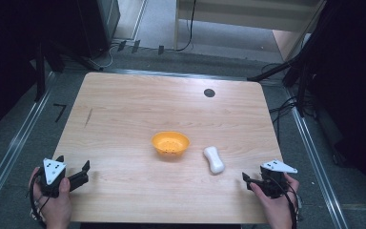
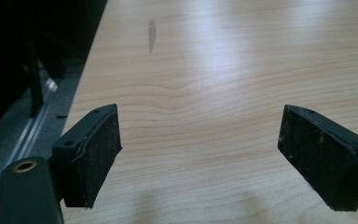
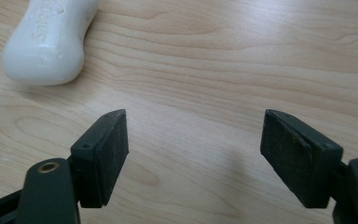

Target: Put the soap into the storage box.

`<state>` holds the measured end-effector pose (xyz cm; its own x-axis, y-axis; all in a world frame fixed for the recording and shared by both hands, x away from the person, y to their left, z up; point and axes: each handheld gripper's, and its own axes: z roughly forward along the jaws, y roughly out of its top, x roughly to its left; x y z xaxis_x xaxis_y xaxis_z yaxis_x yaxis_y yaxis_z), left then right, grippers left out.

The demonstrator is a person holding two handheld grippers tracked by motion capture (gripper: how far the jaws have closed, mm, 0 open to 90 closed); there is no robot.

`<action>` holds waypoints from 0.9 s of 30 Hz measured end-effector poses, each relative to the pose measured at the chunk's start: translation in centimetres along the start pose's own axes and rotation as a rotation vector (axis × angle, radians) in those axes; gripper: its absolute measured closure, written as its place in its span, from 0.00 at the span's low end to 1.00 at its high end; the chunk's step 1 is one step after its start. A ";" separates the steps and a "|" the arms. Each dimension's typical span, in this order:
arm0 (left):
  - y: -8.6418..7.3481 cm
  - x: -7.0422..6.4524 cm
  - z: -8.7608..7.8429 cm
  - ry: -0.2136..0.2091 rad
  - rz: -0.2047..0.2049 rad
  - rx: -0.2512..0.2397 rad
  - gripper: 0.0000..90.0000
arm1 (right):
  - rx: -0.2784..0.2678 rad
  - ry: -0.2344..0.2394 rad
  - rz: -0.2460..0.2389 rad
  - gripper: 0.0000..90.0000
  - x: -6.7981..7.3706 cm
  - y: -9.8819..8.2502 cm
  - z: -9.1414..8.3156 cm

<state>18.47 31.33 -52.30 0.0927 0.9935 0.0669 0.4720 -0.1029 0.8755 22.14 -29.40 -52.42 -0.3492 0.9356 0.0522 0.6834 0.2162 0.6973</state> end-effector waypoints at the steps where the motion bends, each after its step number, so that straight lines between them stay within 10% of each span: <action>1: 0.0 0.0 0.0 0.000 0.000 0.000 0.15 | 0.000 0.000 0.000 0.27 0.0 0.0 0.0; 9: 0.0 -0.6 0.1 0.041 0.056 0.014 0.15 | 0.089 0.057 -0.082 0.50 1.0 2.8 0.7; 16: 0.1 -0.9 0.3 0.030 0.085 0.035 0.15 | 0.136 -0.006 -0.197 0.57 1.9 5.0 1.1; 19: 0.1 -0.9 0.3 0.038 0.093 0.034 0.15 | 0.163 -0.016 -0.166 0.53 1.8 5.6 1.3; 23: 0.1 -0.8 0.2 0.033 0.082 0.032 0.15 | 0.215 0.128 -0.048 0.49 1.4 6.1 1.3; 27: 0.1 -0.8 0.2 0.032 0.079 0.028 0.15 | 0.266 0.204 -0.082 0.45 2.1 6.6 1.5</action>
<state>18.61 30.52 -52.40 0.1024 0.9832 0.1509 0.4884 -0.1818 0.8535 26.84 -25.56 -48.80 -0.5125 0.8428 0.1648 0.7816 0.3783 0.4960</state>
